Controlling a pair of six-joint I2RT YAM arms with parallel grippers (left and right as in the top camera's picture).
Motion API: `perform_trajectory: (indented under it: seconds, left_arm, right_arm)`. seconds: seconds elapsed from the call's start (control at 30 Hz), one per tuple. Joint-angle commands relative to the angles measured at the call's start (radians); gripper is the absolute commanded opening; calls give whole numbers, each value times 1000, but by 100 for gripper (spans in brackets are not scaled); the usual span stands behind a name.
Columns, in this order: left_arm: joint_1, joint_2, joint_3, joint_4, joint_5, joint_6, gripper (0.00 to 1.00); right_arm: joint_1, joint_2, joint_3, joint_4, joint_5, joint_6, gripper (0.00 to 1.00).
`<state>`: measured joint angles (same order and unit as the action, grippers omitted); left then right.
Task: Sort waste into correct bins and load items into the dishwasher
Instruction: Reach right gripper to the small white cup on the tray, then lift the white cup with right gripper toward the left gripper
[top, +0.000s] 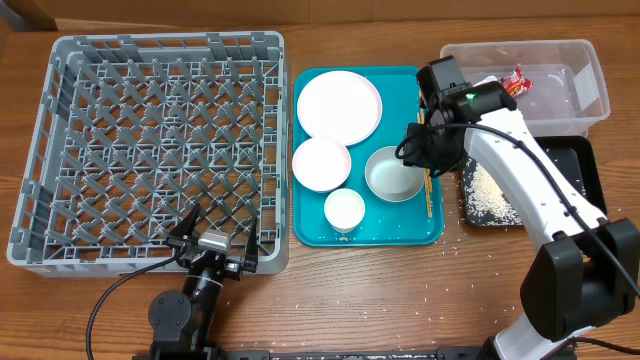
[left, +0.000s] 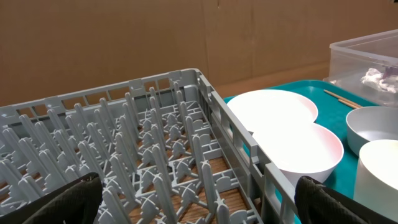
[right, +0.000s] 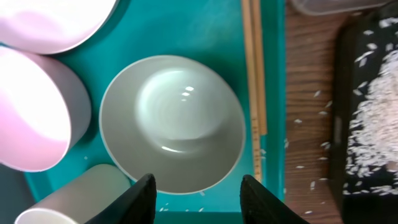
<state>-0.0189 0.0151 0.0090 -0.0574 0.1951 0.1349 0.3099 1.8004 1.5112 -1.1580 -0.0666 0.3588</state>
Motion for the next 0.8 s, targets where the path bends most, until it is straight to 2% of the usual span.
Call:
perform_trajectory:
  seconds: [0.0,0.2,0.33,0.47,0.53,0.67,0.77]
  left_arm:
    - [5,-10,-4,0,5,19,100]
    - [5,-10,-4,3,24,2,100]
    - [5,-10,-4,3,42,-222,100]
    - [5,-10,-4,5,42,-347,100]
    - [5,-10,-4,5,41,-457,100]
    - [5,-10,-3,4,51,-594,100]
    - [5,-10,31,-45,71,-641,100]
  right_arm:
    - [35,1,-6,4,-122,-26,44]
    - [95,1,-16,-40,-303,-37,44]
    - [181,1,-65,18,-226,87,44]
    - [231,2,-136,92,-116,219,44]
    - [248,2,-171,134,-109,246,44]
    - [264,2,-204,174,-109,267,36]
    - [269,2,-209,177,-109,267,24]
